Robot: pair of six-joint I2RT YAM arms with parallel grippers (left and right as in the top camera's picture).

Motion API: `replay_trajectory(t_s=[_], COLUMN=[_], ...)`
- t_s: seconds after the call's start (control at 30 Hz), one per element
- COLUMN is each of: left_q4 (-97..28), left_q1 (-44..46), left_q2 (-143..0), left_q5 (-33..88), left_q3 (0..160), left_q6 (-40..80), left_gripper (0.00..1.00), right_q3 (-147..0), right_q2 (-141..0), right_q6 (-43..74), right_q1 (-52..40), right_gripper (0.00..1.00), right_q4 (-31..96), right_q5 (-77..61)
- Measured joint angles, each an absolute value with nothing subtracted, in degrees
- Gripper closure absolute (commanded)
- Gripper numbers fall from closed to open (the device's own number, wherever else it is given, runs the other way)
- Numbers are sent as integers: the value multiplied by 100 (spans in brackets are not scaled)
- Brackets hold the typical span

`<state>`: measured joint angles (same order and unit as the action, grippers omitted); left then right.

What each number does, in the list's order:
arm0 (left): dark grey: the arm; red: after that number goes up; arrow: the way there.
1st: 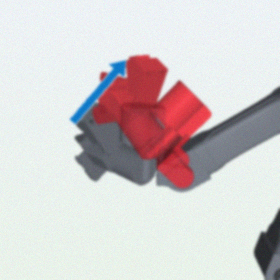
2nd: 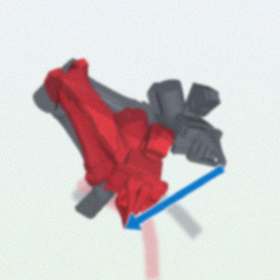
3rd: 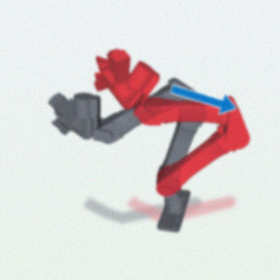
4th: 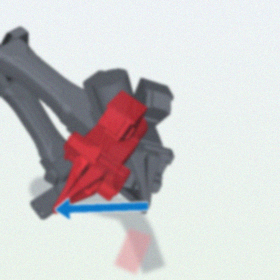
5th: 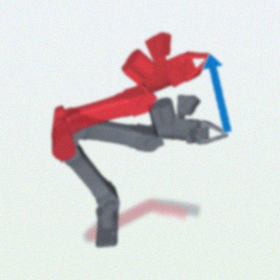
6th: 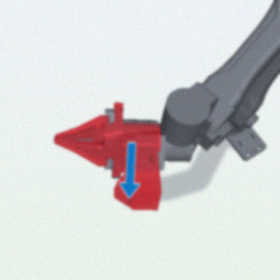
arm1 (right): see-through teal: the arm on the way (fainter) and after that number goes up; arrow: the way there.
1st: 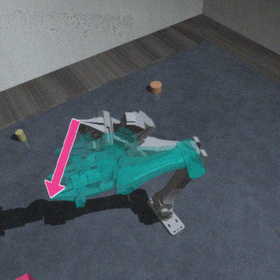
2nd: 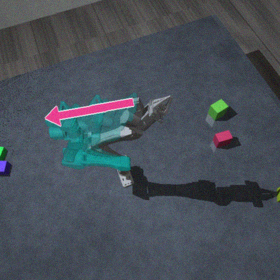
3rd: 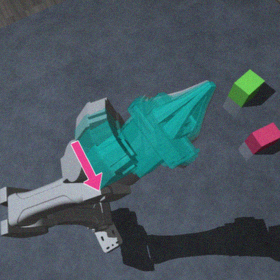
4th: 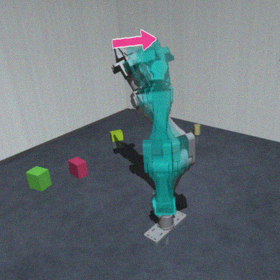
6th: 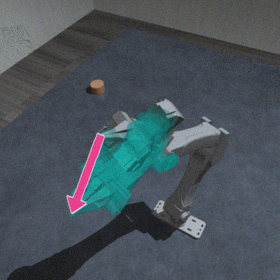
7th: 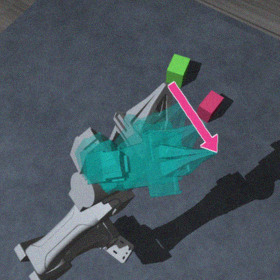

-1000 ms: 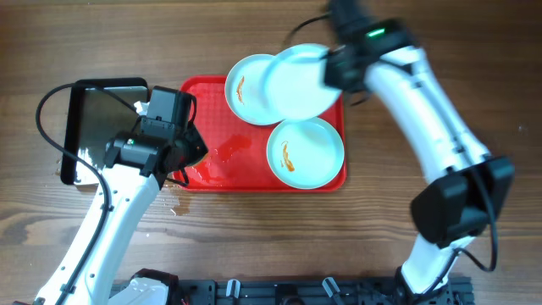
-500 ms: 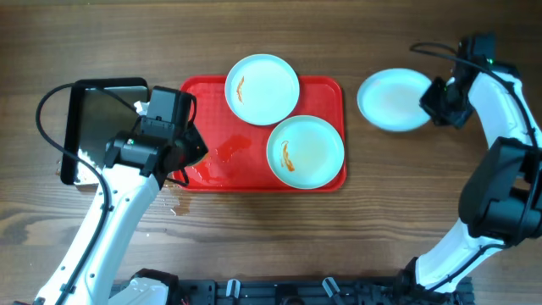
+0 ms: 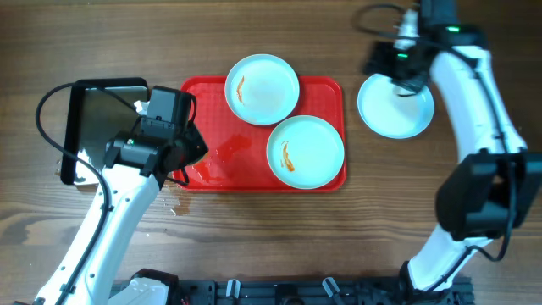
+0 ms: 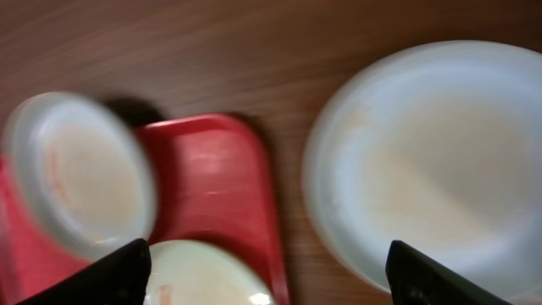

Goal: Clean dirty plates on tray and stack at the side
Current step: 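Place the plate on the table right of the tray, return right gripper, then grasp the rim of the back-left plate with the right gripper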

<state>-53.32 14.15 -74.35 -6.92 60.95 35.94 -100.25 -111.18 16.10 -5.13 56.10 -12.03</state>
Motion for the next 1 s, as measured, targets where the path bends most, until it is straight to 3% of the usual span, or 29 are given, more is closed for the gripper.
replay_trajectory(t_s=[0.17,0.23,0.33,0.47,0.63,0.87,1.0], left_q4=[-5330,-5293,-5275,-5275,-5266,-5262,-5249], left_q1=[1415,1415,1415,1415,1415,1415,1415], left_q2=[-7435,-7435,-7435,-7435,-7435,-7435,-7437], left_q5=[-694,-694,-694,-652,-602,-587,-587], left_q3=[6095,6095,6095,6095,6095,6095,6095], left_q6=[3597,3597,3597,3594,3594,3594,3594], left_gripper=[96,96,96,96,96,96,96], right_q3=[-10066,-10066,-10066,-10064,-10064,-10064,-10066], right_q2=[-11257,-11603,-12191,-12663,-12862,-13061,-13061], right_q6=[1505,1487,1511,1643,1826,1955,1986], right_q1=[-1610,-1785,-1885,-2027,-2217,-2248,-2248], right_gripper=[0,5,19,52,62,94,96], right_q4=[5295,4869,4327,3841,3765,3881,3907], right_q5=[-1133,-1074,-1007,-978,-845,-703,-832])
